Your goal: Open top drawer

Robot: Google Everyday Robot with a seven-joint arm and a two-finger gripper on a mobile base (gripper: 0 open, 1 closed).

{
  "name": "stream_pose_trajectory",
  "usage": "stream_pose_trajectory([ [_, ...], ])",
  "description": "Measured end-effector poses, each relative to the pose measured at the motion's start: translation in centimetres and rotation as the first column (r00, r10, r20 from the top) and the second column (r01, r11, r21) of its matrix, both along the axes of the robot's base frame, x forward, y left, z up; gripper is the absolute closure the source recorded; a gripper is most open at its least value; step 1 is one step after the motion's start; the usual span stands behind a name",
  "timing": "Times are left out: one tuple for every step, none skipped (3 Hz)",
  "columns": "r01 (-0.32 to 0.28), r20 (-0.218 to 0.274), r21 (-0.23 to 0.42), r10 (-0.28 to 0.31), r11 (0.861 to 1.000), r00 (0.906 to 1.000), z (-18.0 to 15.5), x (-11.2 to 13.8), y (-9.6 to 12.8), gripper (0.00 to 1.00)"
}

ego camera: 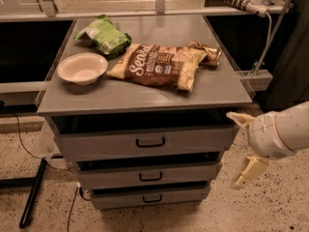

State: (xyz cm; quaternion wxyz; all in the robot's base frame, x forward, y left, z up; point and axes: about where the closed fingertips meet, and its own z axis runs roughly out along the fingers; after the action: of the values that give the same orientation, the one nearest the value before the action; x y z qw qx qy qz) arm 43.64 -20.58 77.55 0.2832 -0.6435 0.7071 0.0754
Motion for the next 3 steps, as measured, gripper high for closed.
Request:
stream_pose_trajectory([
  [-0.009,0.001,-0.014,0.009,1.0,1.0,-3.3,0.6,-0.1,0.0],
  [-0.04,0.035,-0.015,0.04,0.999,0.9986,-5.2,2.6,0.7,0.0],
  [-0.053,0.102,0.003,0.053,0.999,0.9934,-7.8,6.3,-0.5,0.0],
])
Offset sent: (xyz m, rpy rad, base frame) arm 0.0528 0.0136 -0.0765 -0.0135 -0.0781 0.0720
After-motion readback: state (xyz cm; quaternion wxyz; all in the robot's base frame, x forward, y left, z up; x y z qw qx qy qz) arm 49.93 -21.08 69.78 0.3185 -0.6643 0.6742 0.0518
